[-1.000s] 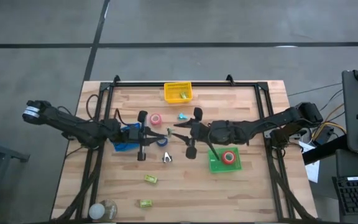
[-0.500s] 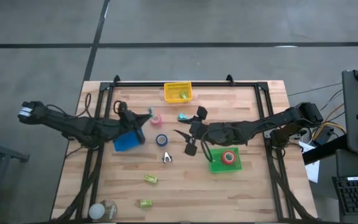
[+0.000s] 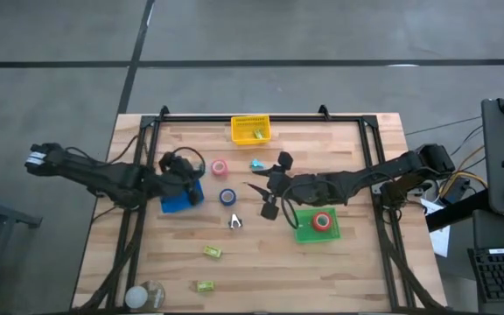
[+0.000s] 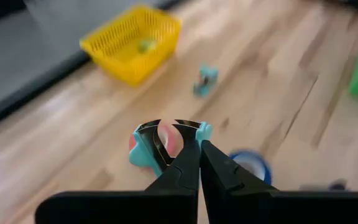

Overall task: Pick and place Stapler, Stapler remover, tape
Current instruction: Put the right blue staple remover into the blue bin

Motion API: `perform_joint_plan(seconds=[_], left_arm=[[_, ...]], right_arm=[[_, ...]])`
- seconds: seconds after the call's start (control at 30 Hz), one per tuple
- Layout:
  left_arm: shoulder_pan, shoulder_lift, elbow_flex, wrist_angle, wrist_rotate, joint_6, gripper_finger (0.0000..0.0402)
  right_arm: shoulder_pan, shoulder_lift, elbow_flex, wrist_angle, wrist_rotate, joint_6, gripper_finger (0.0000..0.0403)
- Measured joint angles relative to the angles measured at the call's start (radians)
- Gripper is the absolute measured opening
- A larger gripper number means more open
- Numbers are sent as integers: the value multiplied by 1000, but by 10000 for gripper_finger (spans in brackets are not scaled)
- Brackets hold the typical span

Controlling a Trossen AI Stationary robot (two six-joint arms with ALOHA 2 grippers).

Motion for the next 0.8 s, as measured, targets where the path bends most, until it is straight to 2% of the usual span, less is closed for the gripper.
perform_joint_plan(seconds=[0.4,0.57,0.8], left_arm=[[4,103,-1,-325,142,-356,7],[9,143,-4,-345,206,-409,7],[29,175,-4,-338,219,-387,7]], right_arm=[[-1,0,-21,-2,-1,30,179],[-1,0,-21,-1,-1,30,173],[-1,0,-21,0,-3,27,164]])
